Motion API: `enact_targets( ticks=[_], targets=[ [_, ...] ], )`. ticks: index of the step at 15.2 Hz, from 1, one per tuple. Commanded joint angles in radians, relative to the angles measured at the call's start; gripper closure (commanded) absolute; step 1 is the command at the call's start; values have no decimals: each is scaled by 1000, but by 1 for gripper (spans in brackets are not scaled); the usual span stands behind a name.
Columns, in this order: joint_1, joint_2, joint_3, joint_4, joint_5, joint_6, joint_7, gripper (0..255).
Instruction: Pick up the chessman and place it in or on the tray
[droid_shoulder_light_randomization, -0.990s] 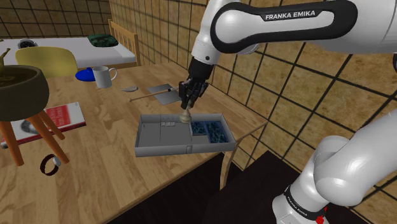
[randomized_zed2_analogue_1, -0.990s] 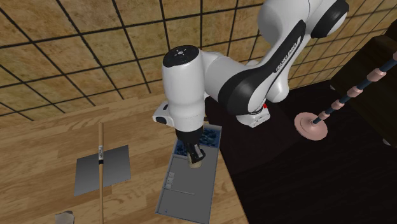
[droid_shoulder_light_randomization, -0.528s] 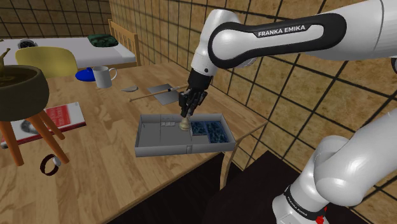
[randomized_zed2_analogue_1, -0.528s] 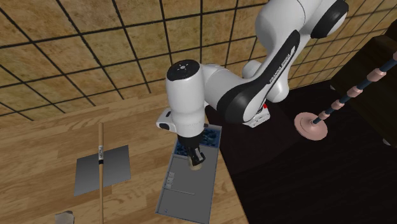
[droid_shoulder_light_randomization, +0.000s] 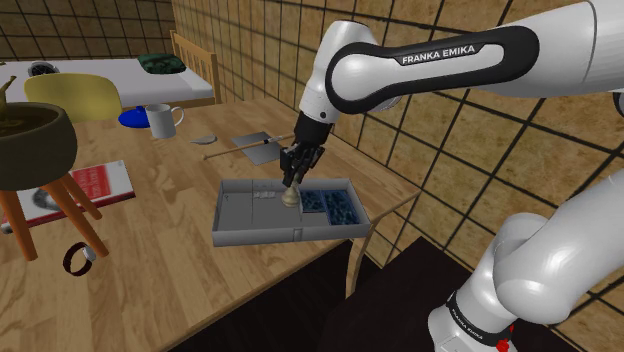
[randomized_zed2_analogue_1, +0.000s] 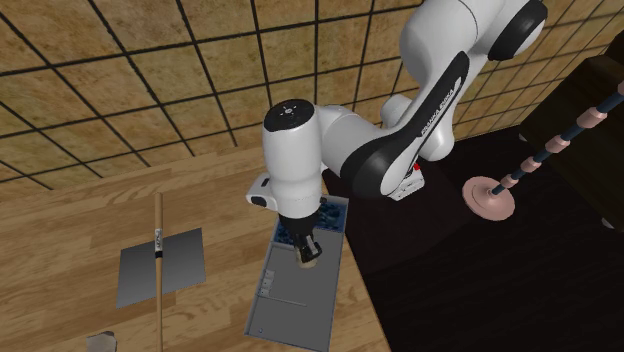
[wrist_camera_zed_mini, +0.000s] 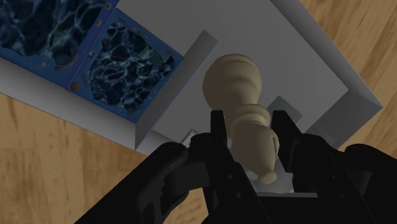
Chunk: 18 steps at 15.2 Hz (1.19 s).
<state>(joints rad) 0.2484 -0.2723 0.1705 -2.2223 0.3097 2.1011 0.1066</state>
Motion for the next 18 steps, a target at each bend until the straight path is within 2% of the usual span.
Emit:
enact_targets(
  ticks=[1, 2, 7, 11, 18],
  targets=[
    [0, 4, 0, -6, -1, -1, 0, 255],
    [-1, 5, -1, -3, -1, -4, -1, 0],
    [0, 4, 0, -6, -1, -1, 0, 0],
    [-13, -37, -22, 77, -14, -128, 4, 0],
    [-13, -37, -23, 77, -14, -128, 4, 0]
  ],
)
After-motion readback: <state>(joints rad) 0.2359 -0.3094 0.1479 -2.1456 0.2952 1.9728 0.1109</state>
